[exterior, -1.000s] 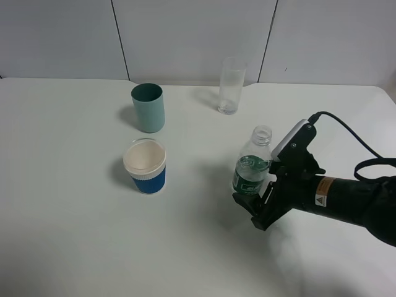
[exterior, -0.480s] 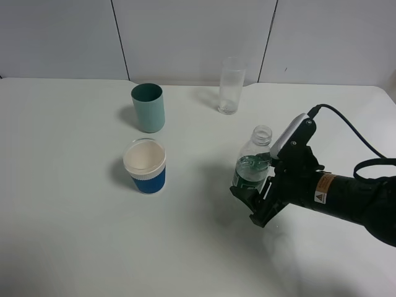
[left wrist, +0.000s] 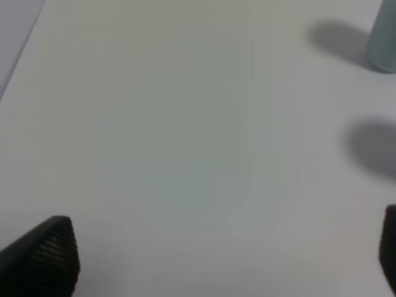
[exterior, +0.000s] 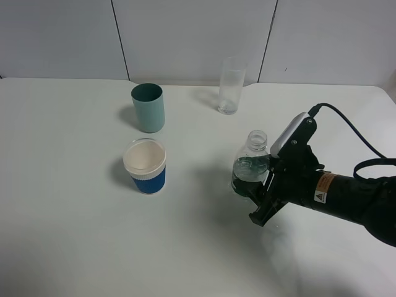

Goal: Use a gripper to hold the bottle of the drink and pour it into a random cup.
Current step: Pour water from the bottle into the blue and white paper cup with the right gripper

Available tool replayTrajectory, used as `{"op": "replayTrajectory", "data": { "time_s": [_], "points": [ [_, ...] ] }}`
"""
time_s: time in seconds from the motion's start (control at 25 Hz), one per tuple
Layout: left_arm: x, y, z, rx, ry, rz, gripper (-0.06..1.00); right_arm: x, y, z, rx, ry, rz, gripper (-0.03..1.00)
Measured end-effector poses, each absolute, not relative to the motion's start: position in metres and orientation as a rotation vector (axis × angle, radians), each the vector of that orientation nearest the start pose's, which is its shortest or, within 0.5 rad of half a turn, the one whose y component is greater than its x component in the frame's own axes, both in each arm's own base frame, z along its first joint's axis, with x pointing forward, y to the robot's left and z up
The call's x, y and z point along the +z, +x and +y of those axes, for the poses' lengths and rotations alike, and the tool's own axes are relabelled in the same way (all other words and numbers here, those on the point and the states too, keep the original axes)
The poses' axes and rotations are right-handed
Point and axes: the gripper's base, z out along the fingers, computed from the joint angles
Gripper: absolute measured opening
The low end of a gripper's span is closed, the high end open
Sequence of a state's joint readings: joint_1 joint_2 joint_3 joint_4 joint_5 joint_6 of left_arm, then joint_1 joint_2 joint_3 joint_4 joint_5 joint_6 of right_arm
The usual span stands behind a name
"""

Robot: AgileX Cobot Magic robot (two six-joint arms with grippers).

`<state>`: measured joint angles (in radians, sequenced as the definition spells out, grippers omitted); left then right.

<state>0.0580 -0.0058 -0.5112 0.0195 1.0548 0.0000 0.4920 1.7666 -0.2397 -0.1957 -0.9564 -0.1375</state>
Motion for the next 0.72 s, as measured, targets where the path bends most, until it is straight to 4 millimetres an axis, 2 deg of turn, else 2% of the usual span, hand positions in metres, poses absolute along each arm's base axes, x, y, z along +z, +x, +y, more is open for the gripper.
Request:
{"op": "replayTrajectory", "data": {
  "time_s": [0.48, 0.72],
  "points": [
    [0.281, -0.007, 0.001, 0.06, -0.06, 2.021, 0.98, 0.111, 0.199, 0.114, 0.304, -0.66, 1.895, 0.56],
    [0.281, -0.007, 0.001, 0.06, -0.06, 2.021, 0.98, 0.136, 0.209, 0.116, 0.276, -0.631, 1.904, 0.56]
  ]
}}
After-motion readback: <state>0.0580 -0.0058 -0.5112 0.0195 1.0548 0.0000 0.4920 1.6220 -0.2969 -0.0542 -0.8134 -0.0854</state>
